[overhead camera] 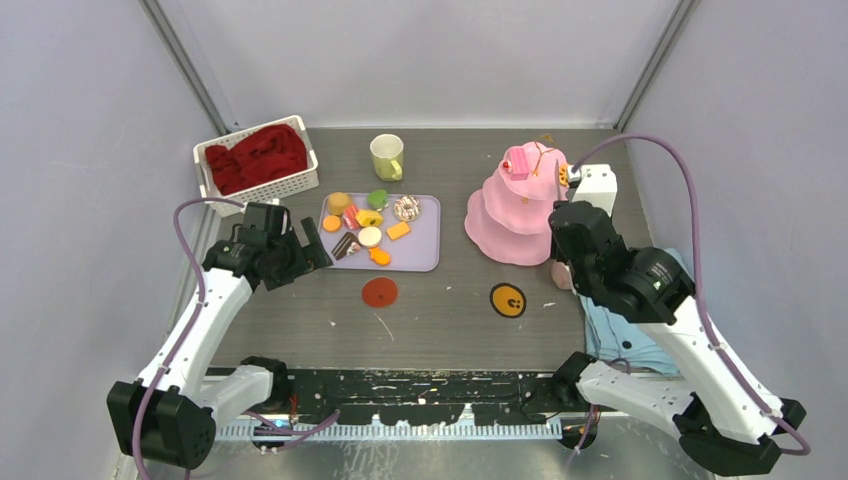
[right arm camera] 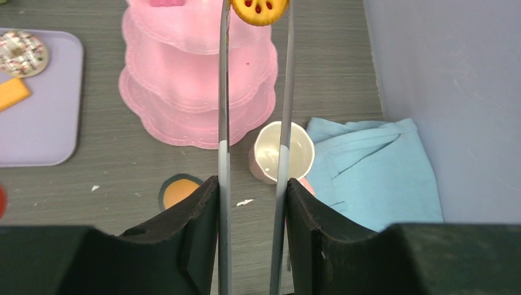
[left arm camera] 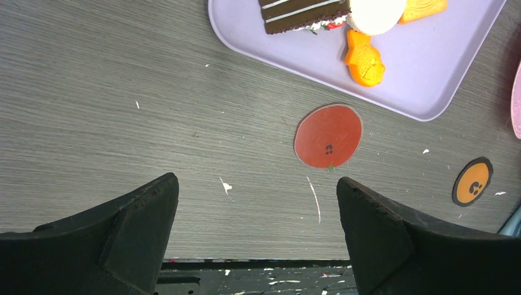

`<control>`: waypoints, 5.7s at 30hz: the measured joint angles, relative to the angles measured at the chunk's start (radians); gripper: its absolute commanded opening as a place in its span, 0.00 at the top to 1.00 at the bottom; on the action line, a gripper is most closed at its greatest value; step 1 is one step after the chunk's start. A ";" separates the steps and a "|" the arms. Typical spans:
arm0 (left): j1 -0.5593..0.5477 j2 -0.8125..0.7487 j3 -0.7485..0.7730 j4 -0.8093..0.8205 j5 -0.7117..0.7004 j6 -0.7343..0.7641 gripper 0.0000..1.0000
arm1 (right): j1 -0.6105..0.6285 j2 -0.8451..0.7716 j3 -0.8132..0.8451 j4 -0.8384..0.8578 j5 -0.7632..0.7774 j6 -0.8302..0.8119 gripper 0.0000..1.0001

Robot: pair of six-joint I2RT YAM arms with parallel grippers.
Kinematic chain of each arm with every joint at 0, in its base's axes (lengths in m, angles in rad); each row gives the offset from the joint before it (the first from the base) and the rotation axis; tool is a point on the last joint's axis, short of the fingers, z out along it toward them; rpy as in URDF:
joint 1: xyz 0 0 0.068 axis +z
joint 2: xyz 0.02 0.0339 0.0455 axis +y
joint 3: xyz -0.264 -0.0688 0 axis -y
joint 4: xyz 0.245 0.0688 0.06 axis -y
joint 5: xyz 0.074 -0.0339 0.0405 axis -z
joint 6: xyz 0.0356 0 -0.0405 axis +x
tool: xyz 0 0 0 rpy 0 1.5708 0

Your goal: Serve the afternoon tea

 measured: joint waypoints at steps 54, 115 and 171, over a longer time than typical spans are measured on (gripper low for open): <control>0.000 -0.007 -0.001 0.014 -0.002 0.008 0.00 | -0.451 0.174 -0.106 0.365 -0.429 -0.252 0.50; 0.000 0.014 0.027 -0.017 -0.074 0.004 0.00 | 0.007 0.428 -0.310 0.634 -0.645 -0.082 0.54; 0.000 0.024 0.027 -0.016 -0.073 0.024 0.00 | 0.007 0.588 -0.290 0.851 -0.615 -0.089 0.85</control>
